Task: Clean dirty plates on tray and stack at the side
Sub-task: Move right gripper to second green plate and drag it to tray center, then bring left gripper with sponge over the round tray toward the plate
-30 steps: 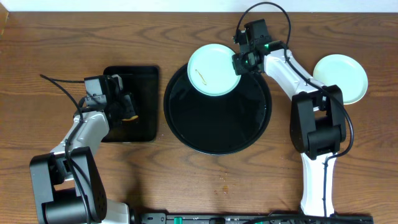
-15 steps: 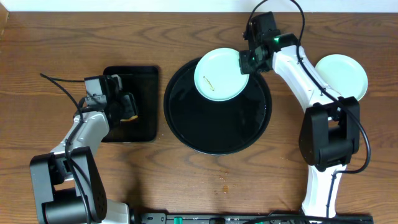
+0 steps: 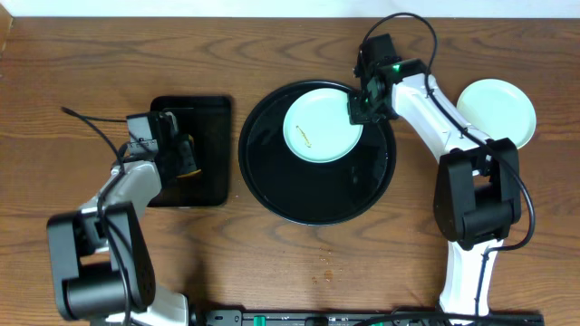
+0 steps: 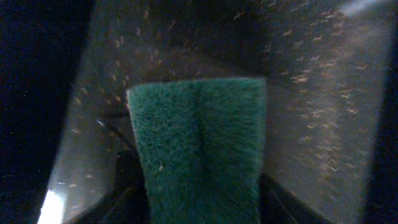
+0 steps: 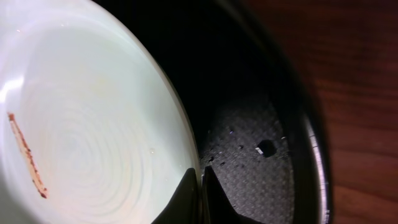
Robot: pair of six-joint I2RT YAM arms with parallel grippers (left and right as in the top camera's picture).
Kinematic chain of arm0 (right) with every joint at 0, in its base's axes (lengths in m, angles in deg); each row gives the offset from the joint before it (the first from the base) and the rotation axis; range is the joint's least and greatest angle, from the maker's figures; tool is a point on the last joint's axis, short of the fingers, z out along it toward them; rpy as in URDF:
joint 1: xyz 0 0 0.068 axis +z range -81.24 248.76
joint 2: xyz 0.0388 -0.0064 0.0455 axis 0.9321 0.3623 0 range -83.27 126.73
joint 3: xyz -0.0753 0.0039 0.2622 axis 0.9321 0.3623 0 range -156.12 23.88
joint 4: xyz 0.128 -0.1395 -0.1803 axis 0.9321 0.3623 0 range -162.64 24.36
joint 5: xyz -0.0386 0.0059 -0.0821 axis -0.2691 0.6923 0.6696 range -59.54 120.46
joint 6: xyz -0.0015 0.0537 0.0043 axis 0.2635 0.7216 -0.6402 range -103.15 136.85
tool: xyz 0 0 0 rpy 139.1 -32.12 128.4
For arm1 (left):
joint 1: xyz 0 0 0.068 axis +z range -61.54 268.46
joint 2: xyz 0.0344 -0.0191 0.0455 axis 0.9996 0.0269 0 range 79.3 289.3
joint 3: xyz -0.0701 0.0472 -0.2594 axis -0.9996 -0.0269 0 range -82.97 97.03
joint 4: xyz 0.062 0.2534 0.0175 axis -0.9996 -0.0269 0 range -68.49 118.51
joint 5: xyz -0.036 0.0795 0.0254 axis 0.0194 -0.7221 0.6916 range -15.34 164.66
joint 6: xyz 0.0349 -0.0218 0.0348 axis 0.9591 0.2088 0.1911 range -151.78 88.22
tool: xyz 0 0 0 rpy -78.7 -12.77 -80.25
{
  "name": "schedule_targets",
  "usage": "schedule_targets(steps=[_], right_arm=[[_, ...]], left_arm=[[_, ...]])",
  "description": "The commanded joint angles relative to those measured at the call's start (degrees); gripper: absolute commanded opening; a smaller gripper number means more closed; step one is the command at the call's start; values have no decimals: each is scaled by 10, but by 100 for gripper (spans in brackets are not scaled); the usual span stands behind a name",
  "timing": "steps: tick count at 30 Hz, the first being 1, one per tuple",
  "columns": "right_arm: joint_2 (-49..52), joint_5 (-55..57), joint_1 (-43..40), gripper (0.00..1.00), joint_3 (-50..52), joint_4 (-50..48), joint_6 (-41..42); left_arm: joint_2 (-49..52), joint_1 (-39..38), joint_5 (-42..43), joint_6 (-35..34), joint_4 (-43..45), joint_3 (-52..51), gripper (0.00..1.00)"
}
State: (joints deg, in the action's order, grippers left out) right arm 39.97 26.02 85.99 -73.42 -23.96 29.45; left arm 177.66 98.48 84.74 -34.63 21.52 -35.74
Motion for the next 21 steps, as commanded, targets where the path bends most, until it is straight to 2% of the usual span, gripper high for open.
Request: schedule_targets(steps=[1, 2, 7, 15, 21], right_arm=[[-6, -1, 6, 1, 17, 4, 14], [-6, -1, 6, 1, 21, 3, 14], [-6, 0, 4, 1, 35, 0, 18], [-6, -1, 5, 6, 47, -7, 33], [-6, -1, 5, 7, 47, -7, 33]], left_arm=[[15, 2, -7, 3, 6, -9, 20], [13, 2, -7, 3, 9, -9, 14], [-28, 1, 0, 2, 9, -2, 8], [-144, -31, 33, -16, -7, -2, 8], [-164, -110, 43, -60, -22, -2, 8]])
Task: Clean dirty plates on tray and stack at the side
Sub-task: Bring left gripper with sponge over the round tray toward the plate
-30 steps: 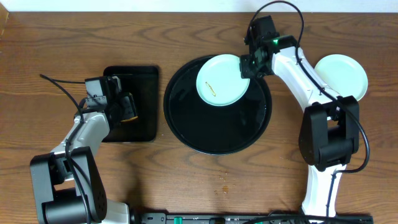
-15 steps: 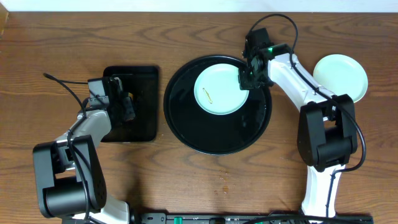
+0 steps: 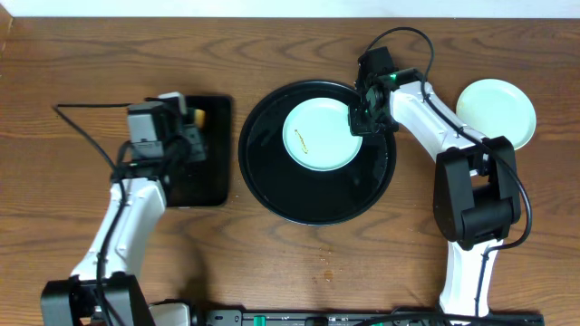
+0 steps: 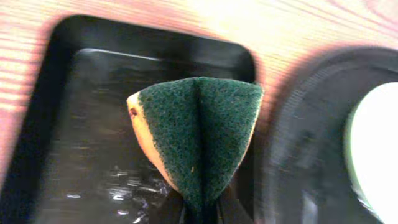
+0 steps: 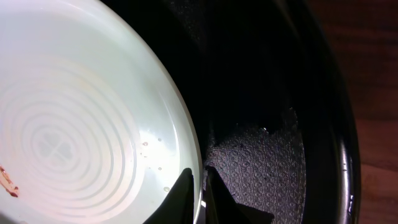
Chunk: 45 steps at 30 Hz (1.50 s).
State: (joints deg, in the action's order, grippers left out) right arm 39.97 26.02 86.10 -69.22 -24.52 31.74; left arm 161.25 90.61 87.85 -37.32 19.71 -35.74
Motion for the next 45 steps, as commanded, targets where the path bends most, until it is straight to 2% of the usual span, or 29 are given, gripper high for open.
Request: schedule_targets(steps=[1, 8, 15, 19, 22, 28, 31, 32, 34, 36, 43, 45], right_arm=[[-6, -1, 4, 8, 5, -1, 10], [-6, -1, 4, 8, 5, -1, 10], [-6, -1, 4, 8, 5, -1, 10], [-6, -1, 4, 8, 5, -1, 10], [-6, -1, 4, 8, 5, 2, 10], [-6, -1, -2, 9, 5, 12, 36], [-6, -1, -3, 12, 5, 9, 40], [-6, -2, -2, 12, 5, 10, 40], [-6, -2, 0, 12, 5, 10, 39], [-6, -2, 1, 13, 5, 11, 39], [-6, -2, 2, 13, 5, 10, 39], [-6, -2, 2, 13, 5, 10, 39]], left_arm=[[0, -48, 12, -45, -5, -2, 8], [12, -167, 11, -152, -10, -2, 8], [82, -260, -24, -188, 3, -2, 8], [127, -284, -28, -189, 39, -2, 9], [148, -285, -66, -223, 35, -2, 9], [155, -285, -69, -238, 23, -2, 9], [155, -285, -85, -264, 6, -2, 22], [155, -285, -88, -268, 1, -2, 29], [155, -285, -99, -269, -1, -2, 62], [155, -285, -98, -269, 6, -2, 72], [155, -286, -99, -276, 9, -2, 76], [155, -286, -104, -276, -1, -2, 59]])
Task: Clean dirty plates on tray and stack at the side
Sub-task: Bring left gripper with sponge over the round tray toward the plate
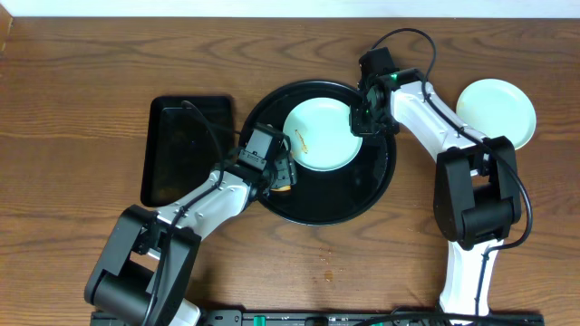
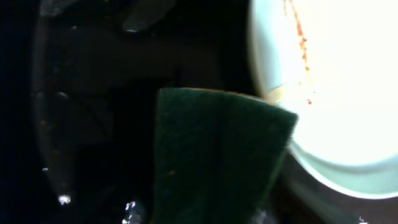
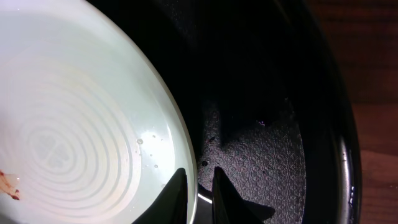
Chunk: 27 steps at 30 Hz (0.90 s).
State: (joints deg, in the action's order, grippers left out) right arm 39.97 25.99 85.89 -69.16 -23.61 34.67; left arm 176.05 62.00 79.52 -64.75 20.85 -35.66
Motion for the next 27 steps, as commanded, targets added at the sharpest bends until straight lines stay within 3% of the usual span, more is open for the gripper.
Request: schedule_targets(steps=[1, 3, 5, 11, 13, 17, 27], right_arm=[[-6, -2, 4, 13, 4, 1, 10], [-6, -2, 4, 13, 4, 1, 10], [-6, -2, 4, 13, 4, 1, 10], [-6, -3, 4, 13, 4, 0, 10], [-6, -3, 4, 13, 4, 1, 10], [-6, -3, 4, 13, 4, 1, 10], [-6, -3, 4, 13, 4, 0, 10]], left_arm=[[7, 0, -25, -2, -20, -3, 49], [7, 0, -28, -1, -32, -3, 31], [5, 0, -28, -1, -35, -3, 25], [-21, -2, -54, -2, -48, 2, 24], [-27, -5, -85, -2, -58, 2, 30], [-28, -13, -101, -1, -66, 2, 69], [-25, -13, -135, 1, -38, 2, 70]])
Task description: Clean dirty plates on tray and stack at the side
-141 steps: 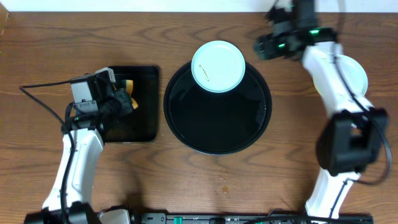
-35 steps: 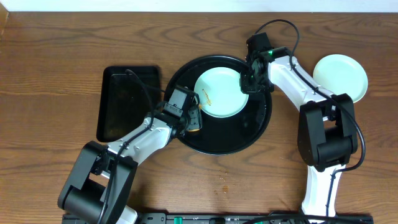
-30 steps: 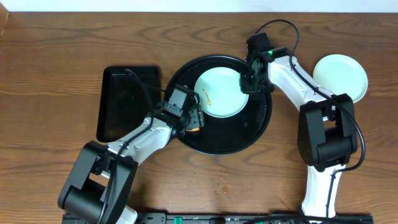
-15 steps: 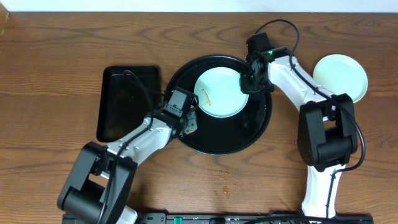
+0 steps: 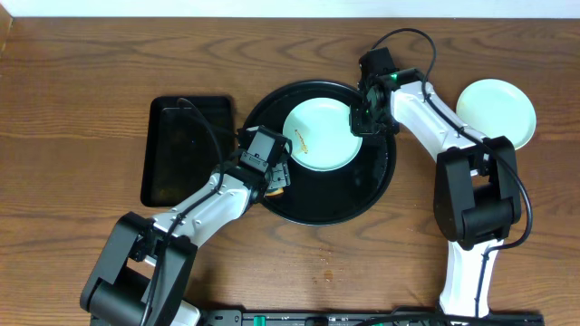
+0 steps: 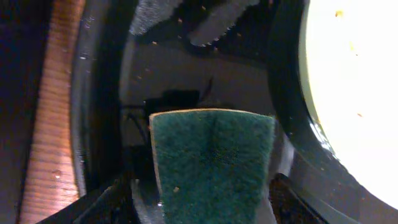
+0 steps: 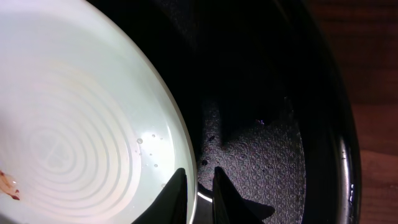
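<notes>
A pale green plate (image 5: 322, 136) with a red-brown streak (image 5: 302, 139) lies in the round black tray (image 5: 317, 204). My left gripper (image 5: 276, 177) is shut on a green sponge (image 6: 211, 158) and holds it low over the tray floor, just left of the plate (image 6: 354, 81). My right gripper (image 7: 200, 190) straddles the plate's right rim (image 7: 177, 134). Its fingers stand a little apart, one over the plate and one over the tray.
A second pale green plate (image 5: 496, 110) sits on the wood at the far right. A black rectangular tray (image 5: 186, 149) lies left of the round tray. The brown tabletop (image 5: 82, 81) surrounds both.
The sponge's corner lay over the plate's left rim; now it hangs over the tray floor, a little apart from the rim. My right gripper has not moved.
My left gripper held the sponge down in the rectangular tray, then above it, then at the plate's left edge inside the round tray. My right gripper pinched the plate's rim, the plate shifted slightly in the tray, and its fingers have since parted.
</notes>
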Robot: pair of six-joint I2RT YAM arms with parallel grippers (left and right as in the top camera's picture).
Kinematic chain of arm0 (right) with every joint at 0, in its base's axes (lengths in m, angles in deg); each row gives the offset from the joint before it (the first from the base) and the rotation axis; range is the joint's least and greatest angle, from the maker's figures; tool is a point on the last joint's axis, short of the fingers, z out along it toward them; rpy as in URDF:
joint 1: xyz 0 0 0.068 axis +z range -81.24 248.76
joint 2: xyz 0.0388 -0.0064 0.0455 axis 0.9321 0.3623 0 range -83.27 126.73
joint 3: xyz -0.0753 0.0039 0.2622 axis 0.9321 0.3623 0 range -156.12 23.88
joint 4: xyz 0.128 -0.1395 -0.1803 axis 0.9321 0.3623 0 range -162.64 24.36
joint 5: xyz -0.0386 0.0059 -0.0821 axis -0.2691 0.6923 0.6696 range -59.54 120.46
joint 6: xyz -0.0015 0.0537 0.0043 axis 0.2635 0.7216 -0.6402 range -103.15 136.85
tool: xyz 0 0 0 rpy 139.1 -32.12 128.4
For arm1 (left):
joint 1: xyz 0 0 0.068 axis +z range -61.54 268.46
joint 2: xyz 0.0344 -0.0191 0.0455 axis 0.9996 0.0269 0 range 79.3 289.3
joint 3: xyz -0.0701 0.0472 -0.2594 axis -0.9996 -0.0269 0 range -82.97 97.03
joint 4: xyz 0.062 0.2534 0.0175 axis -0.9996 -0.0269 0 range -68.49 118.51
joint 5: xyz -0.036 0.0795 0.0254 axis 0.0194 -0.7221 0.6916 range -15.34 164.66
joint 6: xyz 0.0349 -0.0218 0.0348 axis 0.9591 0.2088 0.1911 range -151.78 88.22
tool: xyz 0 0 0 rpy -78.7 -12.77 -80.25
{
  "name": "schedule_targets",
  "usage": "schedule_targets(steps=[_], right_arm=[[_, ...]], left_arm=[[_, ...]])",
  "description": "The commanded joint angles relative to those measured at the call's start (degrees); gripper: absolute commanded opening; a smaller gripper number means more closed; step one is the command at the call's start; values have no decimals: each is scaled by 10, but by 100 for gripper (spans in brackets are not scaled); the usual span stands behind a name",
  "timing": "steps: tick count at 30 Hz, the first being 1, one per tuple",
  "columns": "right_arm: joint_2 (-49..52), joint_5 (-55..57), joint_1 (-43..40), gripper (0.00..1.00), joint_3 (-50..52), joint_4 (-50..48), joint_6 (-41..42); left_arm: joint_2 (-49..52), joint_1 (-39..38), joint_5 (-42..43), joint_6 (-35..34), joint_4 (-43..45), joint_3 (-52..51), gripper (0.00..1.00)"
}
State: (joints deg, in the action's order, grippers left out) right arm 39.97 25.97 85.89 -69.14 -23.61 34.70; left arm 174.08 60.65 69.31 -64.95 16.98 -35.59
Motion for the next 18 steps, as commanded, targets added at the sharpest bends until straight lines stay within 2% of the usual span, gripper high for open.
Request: schedule_targets(steps=[1, 7, 12, 18], right_arm=[[-6, -3, 4, 13, 4, 0, 10], [-6, -3, 4, 13, 4, 0, 10], [-6, -3, 4, 13, 4, 0, 10], [-6, -3, 4, 13, 4, 0, 10]], left_arm=[[-5, 1, -33, 3, 1, 1, 69], [-4, 1, -32, 5, 8, -3, 64], [-4, 1, -33, 5, 23, -3, 50], [8, 1, -33, 5, 25, -3, 49]])
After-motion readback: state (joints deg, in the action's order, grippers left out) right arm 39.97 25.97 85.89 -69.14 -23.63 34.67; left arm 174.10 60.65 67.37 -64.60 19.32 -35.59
